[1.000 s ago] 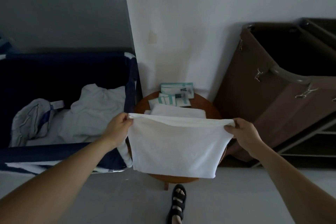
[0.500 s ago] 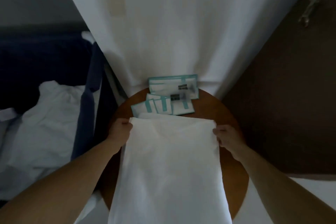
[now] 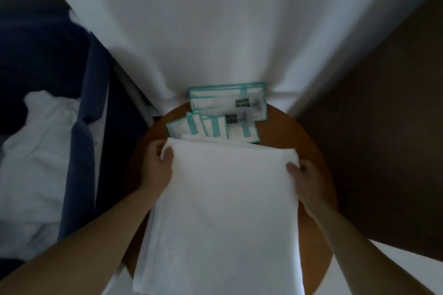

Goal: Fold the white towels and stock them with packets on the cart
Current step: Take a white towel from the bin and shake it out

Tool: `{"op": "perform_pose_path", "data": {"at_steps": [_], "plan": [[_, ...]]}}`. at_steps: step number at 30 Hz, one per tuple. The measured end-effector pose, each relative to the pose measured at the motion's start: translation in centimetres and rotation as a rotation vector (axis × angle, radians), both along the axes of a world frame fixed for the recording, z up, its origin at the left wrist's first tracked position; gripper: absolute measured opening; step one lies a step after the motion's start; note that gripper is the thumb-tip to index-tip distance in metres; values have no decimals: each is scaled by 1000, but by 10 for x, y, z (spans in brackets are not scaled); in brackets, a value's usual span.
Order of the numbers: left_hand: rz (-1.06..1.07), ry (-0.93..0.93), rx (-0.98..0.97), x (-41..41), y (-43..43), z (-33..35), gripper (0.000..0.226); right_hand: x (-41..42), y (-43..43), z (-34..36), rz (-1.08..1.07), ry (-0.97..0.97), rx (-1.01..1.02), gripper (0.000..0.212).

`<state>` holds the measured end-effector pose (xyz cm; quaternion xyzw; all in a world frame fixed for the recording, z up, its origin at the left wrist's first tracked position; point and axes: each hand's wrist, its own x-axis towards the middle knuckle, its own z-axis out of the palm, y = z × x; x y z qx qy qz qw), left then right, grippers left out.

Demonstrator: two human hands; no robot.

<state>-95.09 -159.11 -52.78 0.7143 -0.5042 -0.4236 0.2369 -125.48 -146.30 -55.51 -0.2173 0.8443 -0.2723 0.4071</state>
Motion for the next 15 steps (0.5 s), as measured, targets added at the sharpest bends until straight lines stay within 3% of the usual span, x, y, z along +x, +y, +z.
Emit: {"op": "perform_pose_path", "data": {"at_steps": [3,8,13,15], "plan": [[-31,9,111,1,-14,-26,33,1,-4,-20,-6,39,81,38],[40,59,178,19,-1,-44,49,6,5,-28,-35,34,70,39],[89,-28,212,23,37,-35,62,12,19,-19,-60,28,57,50],[65,-96,254,27,57,-35,79,19,31,-16,-72,78,45,54]]}}
